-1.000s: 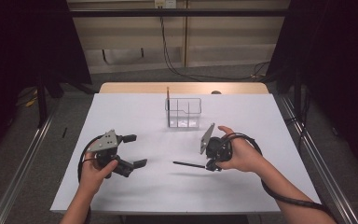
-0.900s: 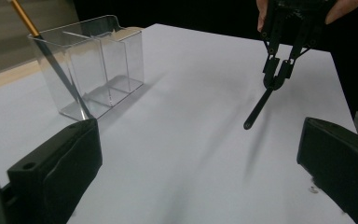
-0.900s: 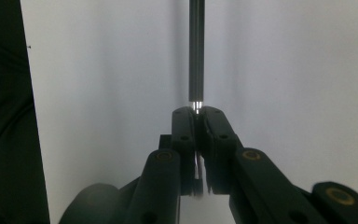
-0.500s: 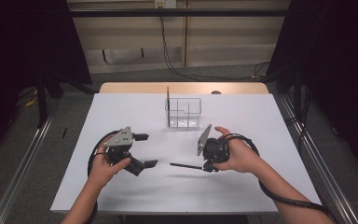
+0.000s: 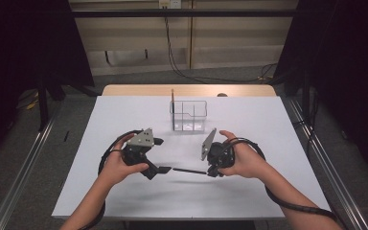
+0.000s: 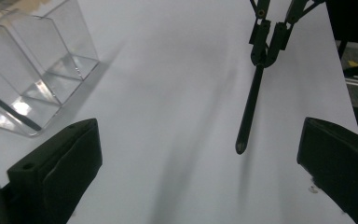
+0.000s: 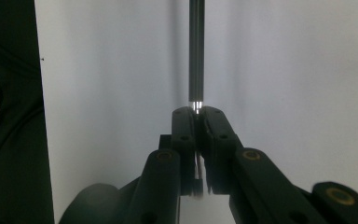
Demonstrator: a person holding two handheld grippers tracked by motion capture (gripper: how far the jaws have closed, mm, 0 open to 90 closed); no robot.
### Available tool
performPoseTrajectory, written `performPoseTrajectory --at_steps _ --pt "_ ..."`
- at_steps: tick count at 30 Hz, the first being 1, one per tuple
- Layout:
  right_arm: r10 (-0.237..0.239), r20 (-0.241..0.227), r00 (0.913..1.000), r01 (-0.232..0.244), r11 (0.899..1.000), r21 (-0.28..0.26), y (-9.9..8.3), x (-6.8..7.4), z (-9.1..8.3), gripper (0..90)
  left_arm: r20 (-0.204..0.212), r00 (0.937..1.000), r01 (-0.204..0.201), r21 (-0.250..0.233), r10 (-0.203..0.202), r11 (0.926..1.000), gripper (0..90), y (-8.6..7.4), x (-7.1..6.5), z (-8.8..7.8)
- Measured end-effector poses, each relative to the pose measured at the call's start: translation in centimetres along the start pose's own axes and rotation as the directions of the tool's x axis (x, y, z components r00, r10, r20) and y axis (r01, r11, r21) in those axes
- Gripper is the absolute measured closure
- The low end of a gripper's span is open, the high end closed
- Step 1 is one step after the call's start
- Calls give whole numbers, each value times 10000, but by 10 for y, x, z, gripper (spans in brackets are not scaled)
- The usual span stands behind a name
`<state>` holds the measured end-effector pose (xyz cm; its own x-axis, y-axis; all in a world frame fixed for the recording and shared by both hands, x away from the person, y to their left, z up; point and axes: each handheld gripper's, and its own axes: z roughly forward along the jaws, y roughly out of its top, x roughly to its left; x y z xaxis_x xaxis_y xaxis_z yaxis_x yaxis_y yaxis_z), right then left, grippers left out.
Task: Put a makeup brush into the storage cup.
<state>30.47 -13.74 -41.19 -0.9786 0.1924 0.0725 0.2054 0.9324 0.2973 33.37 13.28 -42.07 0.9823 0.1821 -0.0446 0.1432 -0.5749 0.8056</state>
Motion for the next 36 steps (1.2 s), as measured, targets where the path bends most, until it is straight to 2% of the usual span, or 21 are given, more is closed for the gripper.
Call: performPoseTrajectory --at_steps 4,6,9,10,16,17,19,22,25,28,30,31,34,36 --pt "-66 3 10000 66 10000 -4 1 0 -1 847 181 9996 -207 517 198 9984 0 8 -1 5" --pt "-93 -9 10000 93 10000 -4 2 0 -1 847 291 9990 -365 828 342 9959 0 13 -2 8" --pt "-57 -1 10000 57 10000 -17 2 1 -1 847 412 9986 -391 1264 341 9912 0 17 -2 12" --pt "-87 3 10000 87 10000 -37 3 1 -1 847 342 9987 -426 1429 381 9888 0 19 -2 13" --pt "-137 0 9999 137 9999 -48 3 1 -1 847 644 9962 -710 2129 585 9745 0 27 -5 20" --pt "-136 -19 9999 136 9999 -49 3 1 -1 847 654 9962 -701 2195 570 9731 0 28 -5 21" --pt "-129 -13 9999 129 9999 -97 3 1 -1 847 682 9959 -739 2496 586 9655 0 30 -6 23" --pt "-25 -29 10000 24 9999 -99 4 1 -2 847 649 9971 -561 2896 389 9555 0 33 -6 26" --pt "-134 -42 9999 133 9998 -145 4 1 -3 847 635 9968 -659 3135 484 9473 22 36 -6 28" --pt "-197 -63 9998 196 9996 -199 4 0 -3 847 678 9958 -803 3217 616 9434 64 39 -6 29" --pt "-141 -21 9999 140 9997 -187 4 0 -4 847 714 9950 -908 3422 705 9352 83 42 -6 30" --pt "-123 -37 9999 122 9997 -201 4 1 -4 847 707 9948 -934 3460 733 9336 100 43 -6 31" --pt "-138 -20 9999 137 9995 -294 4 0 -6 847 671 9967 -674 3691 457 9269 140 44 -4 32" --pt "-120 17 9999 121 9993 -351 3 0 -7 847 614 9974 -589 3716 387 9265 169 46 -3 32"
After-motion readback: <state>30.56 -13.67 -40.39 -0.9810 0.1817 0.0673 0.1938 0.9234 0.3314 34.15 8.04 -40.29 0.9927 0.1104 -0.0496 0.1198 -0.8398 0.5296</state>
